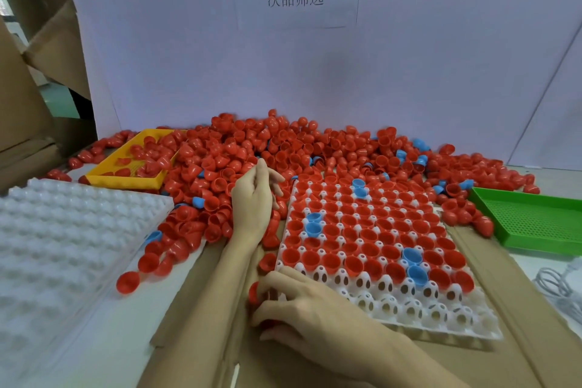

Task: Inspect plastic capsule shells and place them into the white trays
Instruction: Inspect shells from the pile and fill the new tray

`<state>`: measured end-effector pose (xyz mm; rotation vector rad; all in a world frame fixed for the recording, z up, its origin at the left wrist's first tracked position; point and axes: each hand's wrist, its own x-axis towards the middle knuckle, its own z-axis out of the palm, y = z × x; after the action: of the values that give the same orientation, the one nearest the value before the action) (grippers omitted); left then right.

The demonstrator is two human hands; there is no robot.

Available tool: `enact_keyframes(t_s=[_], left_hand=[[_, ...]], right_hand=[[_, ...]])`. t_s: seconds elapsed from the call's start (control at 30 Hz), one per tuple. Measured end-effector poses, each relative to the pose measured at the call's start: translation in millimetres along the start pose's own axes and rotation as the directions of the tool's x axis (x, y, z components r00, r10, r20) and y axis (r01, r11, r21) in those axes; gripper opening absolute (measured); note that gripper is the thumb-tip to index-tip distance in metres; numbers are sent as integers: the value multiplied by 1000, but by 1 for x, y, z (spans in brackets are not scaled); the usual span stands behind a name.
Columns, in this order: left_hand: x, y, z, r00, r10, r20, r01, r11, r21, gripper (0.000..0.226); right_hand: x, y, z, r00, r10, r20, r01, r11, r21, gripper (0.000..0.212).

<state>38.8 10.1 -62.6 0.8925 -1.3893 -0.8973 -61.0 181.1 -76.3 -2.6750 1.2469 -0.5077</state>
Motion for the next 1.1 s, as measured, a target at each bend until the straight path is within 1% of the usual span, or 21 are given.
enact_keyframes(t_s=[0.2,0.27,0.37,0.43,0.5,0.6,0.8,1.0,1.1], left_hand=[[1,0,-1,1000,3,-6,-3,1000,2,53],[1,0,-2,1000,3,-6,-4,1000,-3,53],[2,0,-4,1000,5,-22,-5,1000,-5,54],[2,1,-4,1000,4,-31,-5,1000,-9,54],[2,1,-4,999,7,-31,-7,1000,-11,54],[2,3,-5,1000,1,-20,-1,1000,-14,53],[2,3,-5,1000,5,-29,-4,1000,5,53],[2,2,-5,1000,-1,-27,1,1000,2,53],[3,1,-5,1000,2,-23,-1,1000,11,53]], right_hand=[[1,-3,-4,1000,-9,6,9,1000,-1,20],[1,-5,-4,1000,1,-23,0,999,35,21],[-3,-8,-3,981,98,-166,-64,978,198,26],[-4,-3,-2,945,174,-276,-119,972,203,28],[-4,2,-1,904,263,-338,-204,959,198,25],[-4,7,-1,881,343,-325,-297,937,182,24],[-10,2,5,911,319,-262,-310,948,75,29],[-9,0,6,893,383,-236,-361,923,133,34],[-10,1,3,896,376,-235,-357,926,121,39]])
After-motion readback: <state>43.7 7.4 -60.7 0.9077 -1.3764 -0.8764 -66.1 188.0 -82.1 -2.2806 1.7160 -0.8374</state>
